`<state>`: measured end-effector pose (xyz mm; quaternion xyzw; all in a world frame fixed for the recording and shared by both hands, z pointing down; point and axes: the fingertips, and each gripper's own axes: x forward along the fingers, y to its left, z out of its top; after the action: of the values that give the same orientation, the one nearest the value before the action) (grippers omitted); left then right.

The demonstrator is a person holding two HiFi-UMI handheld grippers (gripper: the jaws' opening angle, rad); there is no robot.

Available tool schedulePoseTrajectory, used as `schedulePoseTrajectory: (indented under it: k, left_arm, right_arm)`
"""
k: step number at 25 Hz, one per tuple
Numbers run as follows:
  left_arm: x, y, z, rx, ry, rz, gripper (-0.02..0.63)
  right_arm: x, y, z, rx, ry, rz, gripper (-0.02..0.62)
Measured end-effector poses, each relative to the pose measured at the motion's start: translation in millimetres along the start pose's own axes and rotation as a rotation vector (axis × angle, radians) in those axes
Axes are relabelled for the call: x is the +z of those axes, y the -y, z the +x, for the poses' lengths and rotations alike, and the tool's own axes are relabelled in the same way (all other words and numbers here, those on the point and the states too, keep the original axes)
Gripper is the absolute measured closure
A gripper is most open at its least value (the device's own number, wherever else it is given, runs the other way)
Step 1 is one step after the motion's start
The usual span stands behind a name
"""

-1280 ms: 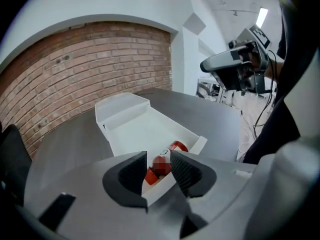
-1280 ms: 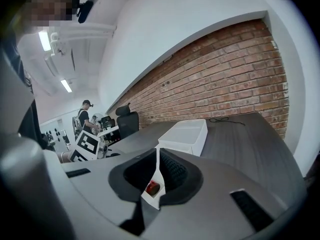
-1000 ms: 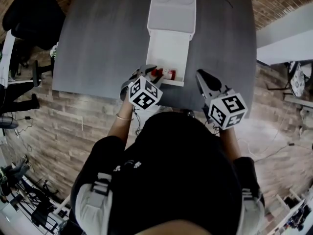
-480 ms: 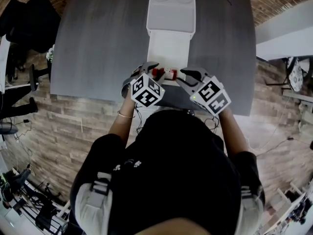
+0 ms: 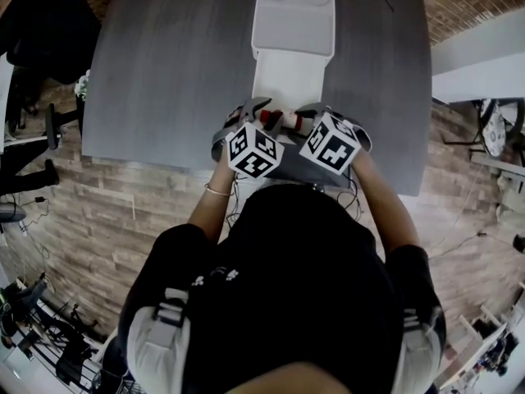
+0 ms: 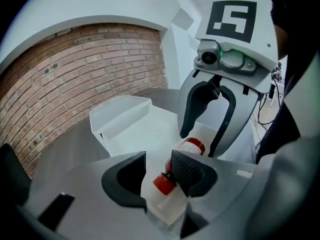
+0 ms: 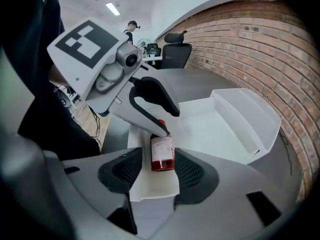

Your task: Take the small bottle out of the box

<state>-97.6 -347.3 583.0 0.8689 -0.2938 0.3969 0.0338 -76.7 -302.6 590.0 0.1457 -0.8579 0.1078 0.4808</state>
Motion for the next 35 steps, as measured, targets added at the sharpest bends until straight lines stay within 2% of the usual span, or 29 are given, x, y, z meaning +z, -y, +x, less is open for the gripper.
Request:
schedulePoseTrajectory:
  k: [6, 12, 19, 26, 30, 35]
  left_arm:
    - [-1, -5, 3, 0.011, 0.019, -0.021, 0.446]
    - [-11, -10, 4, 0.027, -0.001, -0.027, 0.448]
    - [-14, -9, -2, 0.024, 0.018, -0.091, 0.448]
    - [-15, -18, -21, 0.073, 0.082, -0.204, 0.448]
    - [-14, -22, -36, 0.097, 0.12, -0.263, 0.448]
    - [-17, -26, -53, 0.132, 0.162, -0.321, 0.449]
  right_arm:
    - [1, 5, 16, 0.04, -0.088, -0.055, 0.396]
    - [-5, 13, 25, 0.081, -0.189, -0.115, 0.393]
    - [-8, 14, 32, 0.136, -0.275, -0.199, 0.39]
    - [-9, 14, 37, 0.159, -0.334, -0.201, 0.388]
    - [-9, 9, 35, 0.165, -0.32, -0.204, 0.396]
    - [-5, 6, 34, 0.123, -0.241, -0.198, 0.4]
